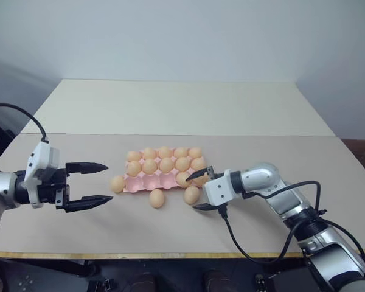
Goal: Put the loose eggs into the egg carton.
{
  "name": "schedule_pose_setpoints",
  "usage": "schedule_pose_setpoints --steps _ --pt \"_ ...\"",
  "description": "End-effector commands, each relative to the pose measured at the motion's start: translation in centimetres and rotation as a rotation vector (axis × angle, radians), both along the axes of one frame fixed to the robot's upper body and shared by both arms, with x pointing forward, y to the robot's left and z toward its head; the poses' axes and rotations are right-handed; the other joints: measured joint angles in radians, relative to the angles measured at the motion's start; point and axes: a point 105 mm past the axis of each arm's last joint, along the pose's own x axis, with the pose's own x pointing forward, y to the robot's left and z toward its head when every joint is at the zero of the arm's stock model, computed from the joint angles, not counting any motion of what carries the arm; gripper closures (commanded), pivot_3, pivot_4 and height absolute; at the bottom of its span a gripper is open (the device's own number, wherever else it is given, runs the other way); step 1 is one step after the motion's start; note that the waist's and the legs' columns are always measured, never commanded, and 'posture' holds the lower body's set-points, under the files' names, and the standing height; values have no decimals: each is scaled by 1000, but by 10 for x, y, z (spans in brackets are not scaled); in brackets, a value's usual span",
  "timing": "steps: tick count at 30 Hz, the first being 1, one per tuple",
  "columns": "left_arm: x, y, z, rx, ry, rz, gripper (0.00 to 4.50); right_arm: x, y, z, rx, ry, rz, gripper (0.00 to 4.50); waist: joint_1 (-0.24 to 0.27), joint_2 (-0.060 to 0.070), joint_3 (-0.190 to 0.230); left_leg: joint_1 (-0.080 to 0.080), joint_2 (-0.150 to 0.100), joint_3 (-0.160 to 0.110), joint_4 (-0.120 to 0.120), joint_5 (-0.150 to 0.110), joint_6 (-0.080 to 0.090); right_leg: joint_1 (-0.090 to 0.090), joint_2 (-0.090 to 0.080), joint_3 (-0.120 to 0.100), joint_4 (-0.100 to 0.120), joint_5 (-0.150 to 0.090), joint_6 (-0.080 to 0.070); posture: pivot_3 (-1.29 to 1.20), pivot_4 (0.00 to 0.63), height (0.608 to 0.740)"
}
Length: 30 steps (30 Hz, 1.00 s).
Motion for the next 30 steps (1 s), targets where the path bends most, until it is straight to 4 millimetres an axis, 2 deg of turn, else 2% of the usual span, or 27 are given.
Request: schedule_pose_setpoints --steps 1,7,9,15,18,21,26,30 --pt "-2 -2 7 9 -29 -14 0 0 1 -2 -10 -22 15 394 -3 0 0 0 0 0 0 0 0 0 0 0 0 0 0 0 150 740" --pt "-1 -2 8 11 -28 -18 0 -1 1 -10 -38 -34 12 2290 -1 0 0 0 0 0 0 0 0 0 0 0 1 -1 -1 0 150 740" --pt "-1 -2 8 11 -27 -18 0 -1 1 -10 -37 -44 6 2633 -1 0 0 0 0 0 0 0 0 0 0 0 1 0 -1 0 150 740" --pt "-1 -2 8 14 -26 -17 0 -7 2 -4 -5 -49 15 2633 -1 0 0 1 0 0 0 0 0 0 0 0 2 -1 -1 0 150 740" --pt "-1 -2 9 14 -28 -15 0 -15 2 8 40 -41 27 2633 -1 0 0 0 0 0 0 0 0 0 0 0 2 -1 -1 0 150 740" --pt "-1 -1 10 11 -32 -11 0 -20 4 32 120 -22 26 2633 -1 0 0 0 0 0 0 0 0 -1 0 0 2 -1 -1 0 150 740" --pt "8 -2 27 -101 -65 35 0 -11 22 62 234 -67 13 2633 -2 0 0 2 0 0 0 0 0 0 0 0 4 -1 -1 0 150 740" --pt "10 -6 41 -208 -65 47 0 5 45 64 272 -94 -15 2633 -3 0 0 2 1 -1 0 0 0 -1 1 0 5 -1 -1 0 150 740"
